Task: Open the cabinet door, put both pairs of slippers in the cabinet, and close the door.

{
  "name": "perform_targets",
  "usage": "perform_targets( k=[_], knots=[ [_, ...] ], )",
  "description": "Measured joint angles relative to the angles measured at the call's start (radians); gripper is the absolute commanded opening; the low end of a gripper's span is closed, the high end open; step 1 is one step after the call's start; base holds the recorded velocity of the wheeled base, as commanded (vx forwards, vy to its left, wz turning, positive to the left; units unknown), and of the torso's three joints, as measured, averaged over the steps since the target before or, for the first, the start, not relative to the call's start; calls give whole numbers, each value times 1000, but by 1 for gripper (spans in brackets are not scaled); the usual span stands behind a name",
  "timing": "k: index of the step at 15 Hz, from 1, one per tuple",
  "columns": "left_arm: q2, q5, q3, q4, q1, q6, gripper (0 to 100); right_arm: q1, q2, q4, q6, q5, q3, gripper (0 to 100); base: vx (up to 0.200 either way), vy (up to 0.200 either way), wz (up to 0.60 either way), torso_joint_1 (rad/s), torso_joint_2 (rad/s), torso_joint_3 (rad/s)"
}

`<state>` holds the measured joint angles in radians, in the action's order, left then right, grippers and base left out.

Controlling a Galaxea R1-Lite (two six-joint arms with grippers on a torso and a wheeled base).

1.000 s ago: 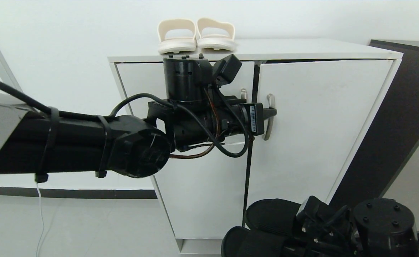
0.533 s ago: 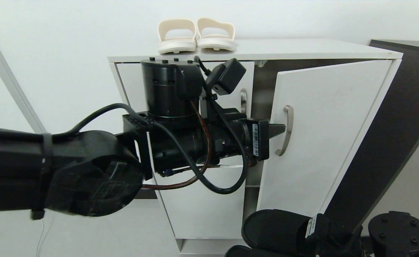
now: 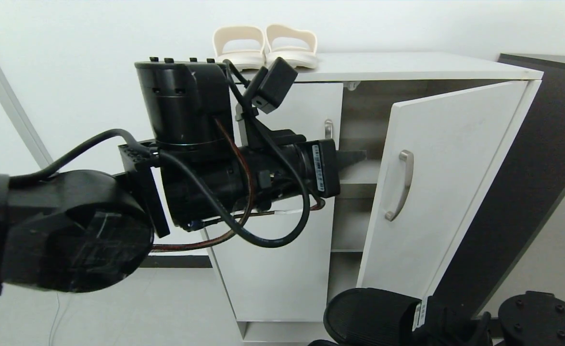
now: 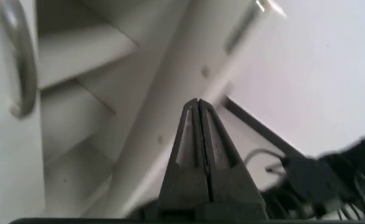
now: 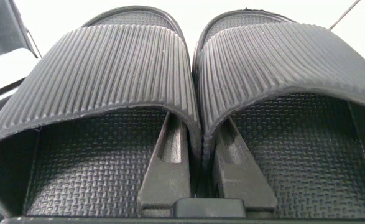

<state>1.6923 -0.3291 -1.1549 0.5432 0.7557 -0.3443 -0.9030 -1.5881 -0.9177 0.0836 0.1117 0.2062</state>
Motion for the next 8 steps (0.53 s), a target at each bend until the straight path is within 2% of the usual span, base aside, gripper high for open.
perform_targets(
  k=[3,6,7,8],
  knots=[
    [85,3,-76,35,-26,-4,0,-9,0,3,-1,-4,-2,0,0,0,0,0,0,0],
    [167,16,-135,41,-29,-6,0,-11,-4,4,-1,-5,-4,0,0,0,0,0,0,0],
    [187,33,-149,43,-29,-9,0,-11,-6,4,-1,-5,-4,0,-200,0,0,7,2,2],
    [206,51,-163,42,-30,-30,0,-11,-7,4,-1,-5,-4,0,-200,0,0,2,7,2]
  ],
)
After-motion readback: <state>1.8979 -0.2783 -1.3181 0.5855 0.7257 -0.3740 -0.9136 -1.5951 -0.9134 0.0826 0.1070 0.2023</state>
